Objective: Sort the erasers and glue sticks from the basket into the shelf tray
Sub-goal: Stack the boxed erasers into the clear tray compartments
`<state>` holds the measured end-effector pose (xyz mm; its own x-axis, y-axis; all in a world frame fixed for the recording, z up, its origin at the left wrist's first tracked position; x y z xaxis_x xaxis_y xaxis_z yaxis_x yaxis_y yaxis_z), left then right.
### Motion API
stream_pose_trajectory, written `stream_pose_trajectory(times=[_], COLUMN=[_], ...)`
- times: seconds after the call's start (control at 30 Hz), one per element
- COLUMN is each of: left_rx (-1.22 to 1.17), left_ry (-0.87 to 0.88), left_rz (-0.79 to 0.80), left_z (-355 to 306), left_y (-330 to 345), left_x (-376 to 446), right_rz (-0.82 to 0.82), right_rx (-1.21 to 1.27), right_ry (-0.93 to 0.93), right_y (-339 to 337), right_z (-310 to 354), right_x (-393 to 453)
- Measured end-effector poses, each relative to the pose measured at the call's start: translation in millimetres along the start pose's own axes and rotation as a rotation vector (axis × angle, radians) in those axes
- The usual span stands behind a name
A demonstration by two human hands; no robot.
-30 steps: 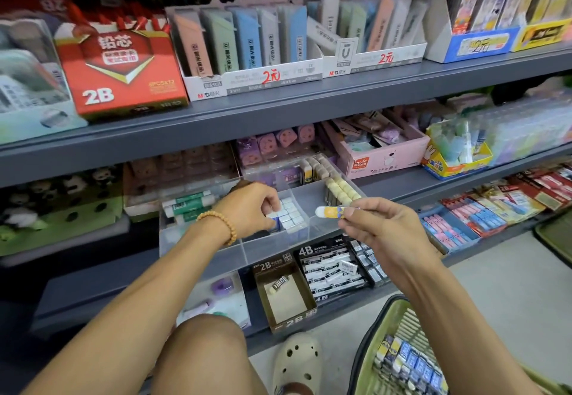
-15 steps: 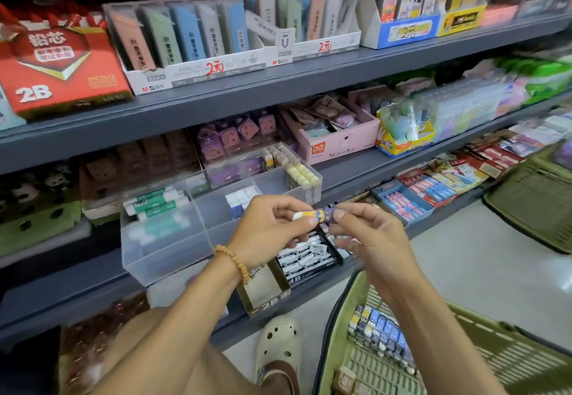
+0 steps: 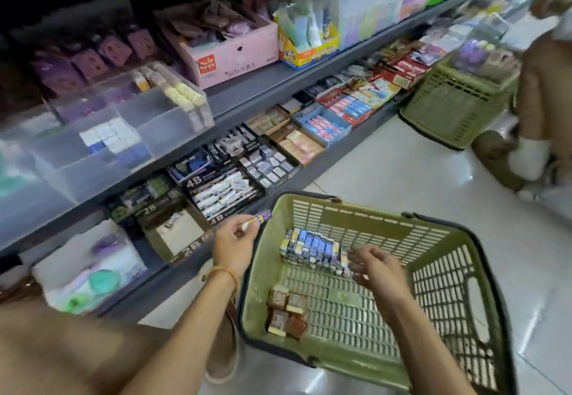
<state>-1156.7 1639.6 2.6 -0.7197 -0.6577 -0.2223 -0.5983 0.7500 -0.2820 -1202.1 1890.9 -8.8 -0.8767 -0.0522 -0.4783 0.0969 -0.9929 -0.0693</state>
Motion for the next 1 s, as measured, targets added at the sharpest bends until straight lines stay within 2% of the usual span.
stream_pose_trajectory(times=[0.17, 0.4, 0.73, 1.0], left_rx=[0.109, 0.182, 0.265, 0.28], left_ry=[0.078, 0.133, 0.138, 0.124], left_rz=[-0.043, -0.023, -0.034, -0.034], left_z=[20, 26, 29, 33], left_y=[27, 44, 49, 52], left_x=[20, 26, 27, 30], right_rz=[-0.043, -0.069, -0.293, -0.257], right_rx=[-0.133, -0.28, -0.294, -0.198], right_ry=[0.01, 0.114, 0.266, 0.302], right_y=[-7, -3, 30, 27], right_z=[-47, -104, -128, -172], right_x=[35, 102, 147, 169])
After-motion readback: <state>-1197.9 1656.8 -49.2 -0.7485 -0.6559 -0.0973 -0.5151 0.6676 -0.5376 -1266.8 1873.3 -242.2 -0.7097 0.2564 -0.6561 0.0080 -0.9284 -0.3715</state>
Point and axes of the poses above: each hand's wrist, its own x-axis towards the middle knuckle, its own y-axis out of the palm, z = x × y, the point moved 2 cm from there along x, towards the middle knuckle, and after that the axes turned 4 degrees about -y, right-handed, at the moved point
